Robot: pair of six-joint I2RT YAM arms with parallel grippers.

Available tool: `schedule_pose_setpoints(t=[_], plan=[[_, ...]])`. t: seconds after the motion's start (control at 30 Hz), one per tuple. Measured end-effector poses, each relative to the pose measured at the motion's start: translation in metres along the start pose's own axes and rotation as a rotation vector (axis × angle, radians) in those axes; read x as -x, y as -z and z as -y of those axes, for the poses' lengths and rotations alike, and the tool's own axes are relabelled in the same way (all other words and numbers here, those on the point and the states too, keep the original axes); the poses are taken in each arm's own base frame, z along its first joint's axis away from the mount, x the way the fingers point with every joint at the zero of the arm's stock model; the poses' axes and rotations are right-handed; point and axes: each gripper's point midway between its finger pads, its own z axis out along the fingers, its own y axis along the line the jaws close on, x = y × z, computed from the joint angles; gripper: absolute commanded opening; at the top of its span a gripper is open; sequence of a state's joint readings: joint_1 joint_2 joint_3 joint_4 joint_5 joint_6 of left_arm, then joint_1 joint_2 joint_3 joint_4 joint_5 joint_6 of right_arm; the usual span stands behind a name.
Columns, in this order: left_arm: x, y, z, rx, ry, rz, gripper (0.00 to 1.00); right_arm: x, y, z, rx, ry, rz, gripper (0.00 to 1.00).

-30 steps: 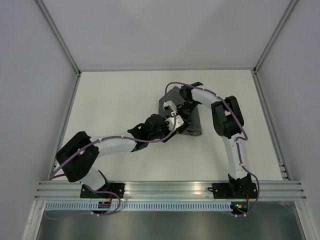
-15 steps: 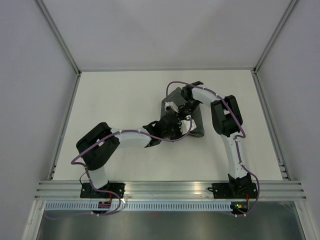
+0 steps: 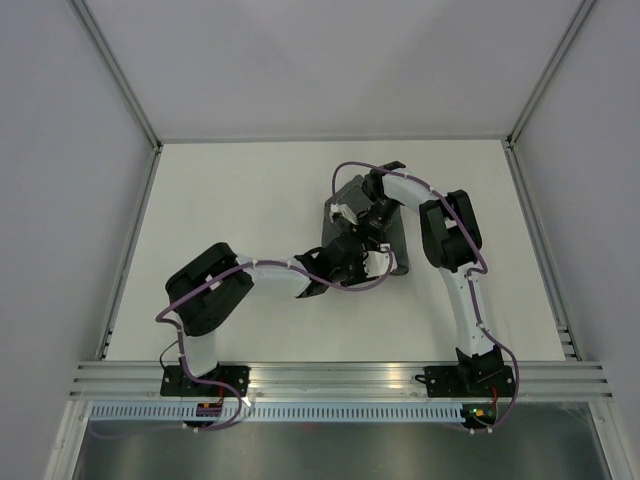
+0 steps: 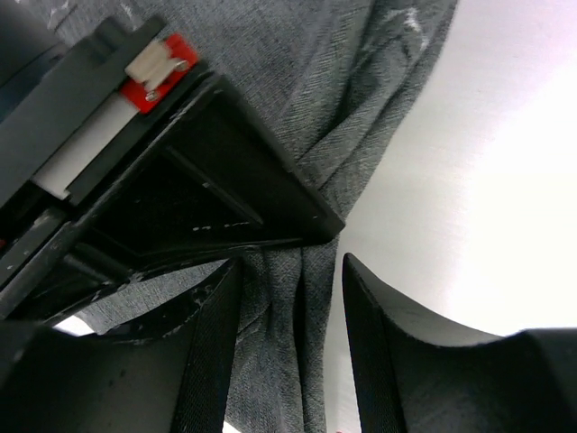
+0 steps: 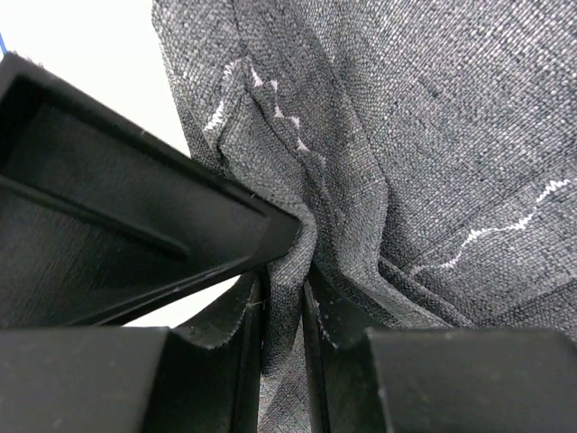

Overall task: Fold the napkin, place the utensils inside, and roll it up
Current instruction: Roll the napkin at the center of the board.

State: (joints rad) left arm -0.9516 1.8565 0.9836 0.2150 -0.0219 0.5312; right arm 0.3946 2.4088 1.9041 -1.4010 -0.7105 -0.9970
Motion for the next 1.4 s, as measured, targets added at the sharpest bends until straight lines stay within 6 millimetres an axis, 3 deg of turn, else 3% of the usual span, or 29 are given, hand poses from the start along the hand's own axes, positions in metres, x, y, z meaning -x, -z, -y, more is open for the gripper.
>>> schedule_pose_setpoints(t=[0.3,0.9,1.03,1.17,1.27,1.4], plan=[[0.009,0.002,0.008,0.046,-0.097,-0.014,0.55,-0.005,0.0,-0.003,0.023,-0.028,-0.014,0.15],[0.0,-0.011,0.0,0.045,-0.144,-0.065,0.53,-0.011,0.001,-0.005,0.038,-0.054,-0.028,0.14],[-0.001,-0.014,0.0,0.013,-0.134,-0.066,0.44,-0.012,0.002,-0.004,0.041,-0.061,-0.029,0.14],[-0.001,-0.017,0.008,-0.045,-0.12,-0.062,0.21,-0.014,0.003,-0.003,0.035,-0.061,-0.037,0.14],[-0.001,-0.017,0.011,-0.075,-0.115,-0.06,0.1,-0.014,0.003,-0.003,0.033,-0.061,-0.041,0.14],[-0.001,-0.018,0.012,-0.104,-0.103,-0.06,0.02,-0.014,0.004,-0.003,0.033,-0.061,-0.042,0.15]])
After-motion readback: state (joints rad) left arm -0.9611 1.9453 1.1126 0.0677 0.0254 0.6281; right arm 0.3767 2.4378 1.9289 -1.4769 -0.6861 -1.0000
